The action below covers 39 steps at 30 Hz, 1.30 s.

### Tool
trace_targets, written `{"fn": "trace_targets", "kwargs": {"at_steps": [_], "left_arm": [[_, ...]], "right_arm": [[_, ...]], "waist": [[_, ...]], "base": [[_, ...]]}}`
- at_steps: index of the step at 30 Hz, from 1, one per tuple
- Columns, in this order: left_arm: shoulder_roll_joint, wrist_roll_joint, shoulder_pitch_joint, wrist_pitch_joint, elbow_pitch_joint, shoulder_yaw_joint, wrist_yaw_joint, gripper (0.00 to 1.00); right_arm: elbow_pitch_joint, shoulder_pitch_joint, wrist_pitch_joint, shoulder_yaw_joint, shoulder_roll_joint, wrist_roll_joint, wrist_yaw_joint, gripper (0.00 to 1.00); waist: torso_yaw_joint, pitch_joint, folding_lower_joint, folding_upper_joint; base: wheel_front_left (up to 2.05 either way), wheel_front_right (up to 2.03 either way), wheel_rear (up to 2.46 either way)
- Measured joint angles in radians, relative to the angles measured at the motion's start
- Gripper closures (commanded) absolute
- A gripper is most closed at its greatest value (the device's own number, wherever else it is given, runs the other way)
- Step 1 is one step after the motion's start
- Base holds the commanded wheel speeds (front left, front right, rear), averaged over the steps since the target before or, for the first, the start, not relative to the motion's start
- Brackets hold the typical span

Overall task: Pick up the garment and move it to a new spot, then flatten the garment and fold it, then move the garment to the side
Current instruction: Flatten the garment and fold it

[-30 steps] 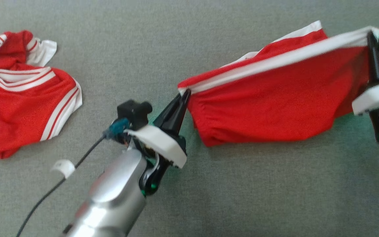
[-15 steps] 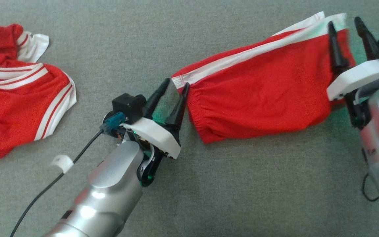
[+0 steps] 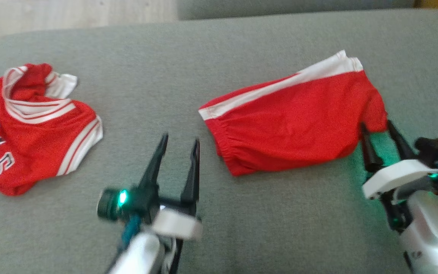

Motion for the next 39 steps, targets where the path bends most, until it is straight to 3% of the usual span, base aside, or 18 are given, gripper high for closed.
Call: {"fn": "trace_targets", "kwargs": {"at_steps": [6,13,24,29,30,31,32,39], "left_arm": [[-0.002,0.138,0.169,0.000,-0.133,0.010,0.047,0.00],[-0.006,0.174,0.224,0.000,-0.176,-0.014,0.027,0.00],[-0.026,0.200,0.158,-0.001,-0.195,-0.045,0.009,0.00],[-0.029,0.194,0.125,-0.001,-0.195,-0.053,0.010,0.00],[-0.029,0.189,0.123,-0.001,-0.195,-0.056,0.010,0.00],[-0.029,0.184,0.122,-0.001,-0.195,-0.059,0.013,0.00],[-0.029,0.180,0.119,-0.001,-0.195,-0.062,0.019,0.00],[-0.030,0.179,0.103,-0.002,-0.195,-0.072,0.037,0.00]], "right_arm": [[0.151,-0.030,0.000,-0.157,-0.019,-0.032,0.000,0.00],[0.328,-0.140,0.000,-0.244,-0.050,-0.080,0.000,0.00],[0.494,-0.336,0.069,-0.263,-0.165,-0.124,0.000,0.00],[0.499,-0.362,0.154,-0.241,-0.170,-0.077,0.000,0.00],[0.486,-0.366,0.175,-0.229,-0.169,-0.055,0.000,0.24],[0.468,-0.366,0.192,-0.215,-0.166,-0.030,0.000,0.67],[0.449,-0.364,0.209,-0.198,-0.165,-0.006,0.000,1.00],[0.373,-0.324,0.233,-0.102,-0.168,0.091,0.000,1.00]], "waist": [[0.079,-0.044,0.0000,0.0000],[0.176,-0.047,0.0001,0.0000],[0.257,0.083,0.0006,0.0000],[0.274,0.123,0.0004,0.0000],[0.275,0.126,0.0004,0.0000],[0.274,0.128,0.0005,0.0000],[0.272,0.129,0.0005,0.0000],[0.236,0.116,0.0004,0.0000]], "base": [[0.00,0.00,0.00],[0.00,0.00,0.00],[0.00,0.00,0.00],[0.00,0.00,0.00],[0.00,0.00,0.00],[0.00,0.00,0.00],[0.00,0.00,0.00],[0.00,0.00,0.00]]}}
